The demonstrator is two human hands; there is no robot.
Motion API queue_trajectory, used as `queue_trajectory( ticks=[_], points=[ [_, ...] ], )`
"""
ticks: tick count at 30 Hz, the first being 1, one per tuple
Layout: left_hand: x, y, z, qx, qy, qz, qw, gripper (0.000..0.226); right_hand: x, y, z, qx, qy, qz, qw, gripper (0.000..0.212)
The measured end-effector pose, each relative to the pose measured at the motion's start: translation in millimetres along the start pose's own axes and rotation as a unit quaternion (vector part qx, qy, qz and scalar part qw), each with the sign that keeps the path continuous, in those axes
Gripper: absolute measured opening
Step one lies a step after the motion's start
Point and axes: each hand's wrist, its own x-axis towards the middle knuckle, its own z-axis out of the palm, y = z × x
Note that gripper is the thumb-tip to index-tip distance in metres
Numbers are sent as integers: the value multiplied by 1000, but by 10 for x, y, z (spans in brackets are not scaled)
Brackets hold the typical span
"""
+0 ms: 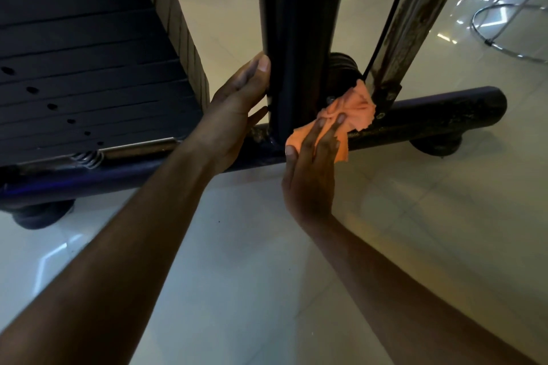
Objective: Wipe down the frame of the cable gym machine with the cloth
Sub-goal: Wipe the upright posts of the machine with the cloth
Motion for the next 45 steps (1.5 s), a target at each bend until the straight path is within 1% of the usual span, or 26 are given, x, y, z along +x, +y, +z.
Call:
queue_trajectory(
  ticks=[3,6,8,10,12,14,16,18,20,21,22,23,25,27,28,30,32,34,35,36,37,39,41,42,43,45],
  points=[
    [-1,-11,13,-1,-3,7,1000,51,60,-126,-32,-19,12,12,1000,70],
    [-8,-71,51,2,5,-5,1000,55,73,-300,-25,9,25,51,998,71],
    [-16,-103,89,13,6,-7,1000,53,89,-305,-5,11,23,57,998,74],
    [-16,-127,126,12,6,-9,1000,48,137,-98,6,-23,14,18,999,77],
    [-21,-128,140,10,9,-9,1000,42,207,208,13,-74,0,-58,996,81],
    [-15,-141,133,11,7,-8,1000,44,221,386,20,-96,-10,-86,992,82],
    [3,-165,124,13,6,-8,1000,48,162,322,39,-62,-10,-59,996,80],
    [25,-211,113,9,-7,-9,1000,50,104,52,104,31,4,10,999,76],
    [38,-251,101,2,-18,-7,1000,57,113,-286,173,146,32,120,981,73],
    [38,-255,104,3,-20,-7,1000,58,133,-417,189,176,42,163,970,73],
    [41,-254,102,6,-20,-8,1000,56,137,-473,191,176,41,179,967,75],
    [42,-245,109,10,-18,-7,1000,54,114,-427,195,138,31,163,976,79],
    [38,-221,125,6,-6,-4,1000,52,4,-73,190,-12,-10,56,998,86],
    [39,-219,134,5,5,-6,1000,52,-44,354,142,-138,-52,-58,987,87],
    [36,-209,142,6,10,-7,1000,51,-59,462,129,-160,-63,-79,982,87],
    [30,-195,161,8,13,-12,1000,47,-102,374,149,-128,-54,-45,989,87],
    [21,-175,165,10,14,-14,1000,44,-132,24,264,-45,-15,44,998,88],
    [22,-182,133,7,4,-15,1000,45,-113,-339,382,21,25,135,990,90],
    [27,-187,114,7,-1,-17,1000,48,-99,-438,413,34,31,164,985,92],
    [29,-188,99,4,-6,-18,1000,50,-99,-456,443,28,28,167,985,94],
    [36,-194,87,5,-7,-20,1000,51,-129,-394,457,7,18,148,989,97],
    [54,-205,84,5,-5,-21,1000,54,-256,-88,448,-63,-23,61,996,99],
    [64,-223,86,3,2,-23,1000,60,-360,228,381,-120,-56,-17,991,98],
    [69,-240,81,5,1,-24,1000,61,-391,281,354,-127,-57,-22,990,97],
    [78,-248,73,8,-2,-25,1000,59,-386,218,352,-111,-48,-5,993,97],
    [83,-263,54,8,-8,-29,1000,60,-334,-161,428,-40,-18,71,996,98]
  ],
)
